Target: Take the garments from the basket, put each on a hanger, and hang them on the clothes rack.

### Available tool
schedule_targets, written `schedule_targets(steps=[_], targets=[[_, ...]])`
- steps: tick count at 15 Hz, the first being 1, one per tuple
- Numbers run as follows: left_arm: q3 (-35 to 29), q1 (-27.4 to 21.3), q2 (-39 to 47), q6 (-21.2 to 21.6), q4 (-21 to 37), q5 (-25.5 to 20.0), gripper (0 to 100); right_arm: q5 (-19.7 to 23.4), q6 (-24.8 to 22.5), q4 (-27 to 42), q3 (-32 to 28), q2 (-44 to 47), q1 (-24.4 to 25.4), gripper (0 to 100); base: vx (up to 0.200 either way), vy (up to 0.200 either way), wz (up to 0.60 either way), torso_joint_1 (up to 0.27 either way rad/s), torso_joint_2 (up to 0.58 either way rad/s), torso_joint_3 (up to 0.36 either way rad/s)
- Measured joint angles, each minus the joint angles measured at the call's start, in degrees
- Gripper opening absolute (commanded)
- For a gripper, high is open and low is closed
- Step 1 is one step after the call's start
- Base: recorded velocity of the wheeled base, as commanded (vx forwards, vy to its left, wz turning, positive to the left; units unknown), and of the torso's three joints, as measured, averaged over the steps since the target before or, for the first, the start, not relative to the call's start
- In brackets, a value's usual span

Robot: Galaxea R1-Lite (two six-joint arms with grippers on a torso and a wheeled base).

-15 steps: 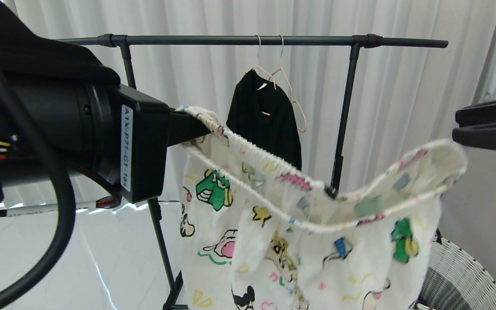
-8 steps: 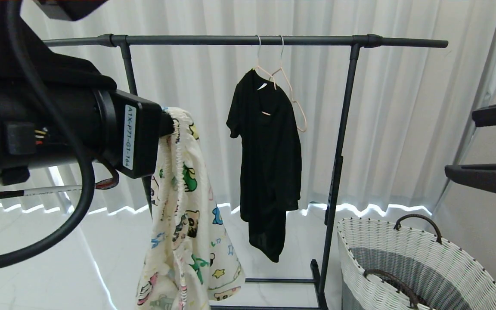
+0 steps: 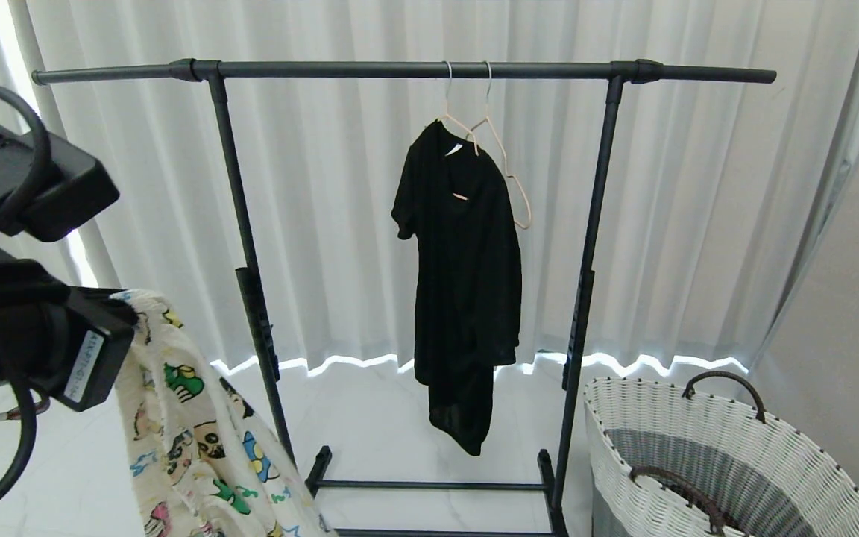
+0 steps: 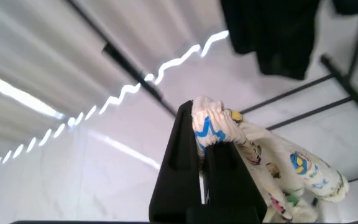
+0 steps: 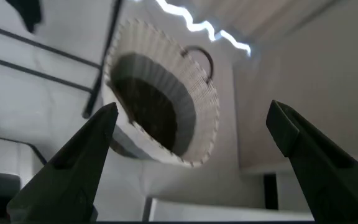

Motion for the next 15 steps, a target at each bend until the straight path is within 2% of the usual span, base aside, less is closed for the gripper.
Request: schedule_targets(steps=[3,5,8,15], targets=[[2.6,1.66,-2.43,-0.02,-0.13,-0.16,0,0.2,0.72,-11.45,7.56,-4.68,-2.34,100,0.0,0.0,0.0,0.0,0.0,0.0],[2.95,2.47,-3.11,-0.02,-0.13,-0.13,0,1.38,4.07,-18.07,10.89,-5.71,-3.06,100,0.0,0.0,0.0,0.024,-0.1,-0.115],[3.43,2.73,-3.9,-0.02,-0.06,-0.09,0,2.33,7.66,-20.89,12.08,-5.47,-3.36,100,0.0,0.0,0.0,0.144,-0.39,-0.251],[4.39,2.78,-5.45,0.11,-0.24,0.06,0,2.41,7.63,-21.91,12.18,-5.21,-3.45,100,0.0,0.0,0.0,0.174,-0.46,-0.281]])
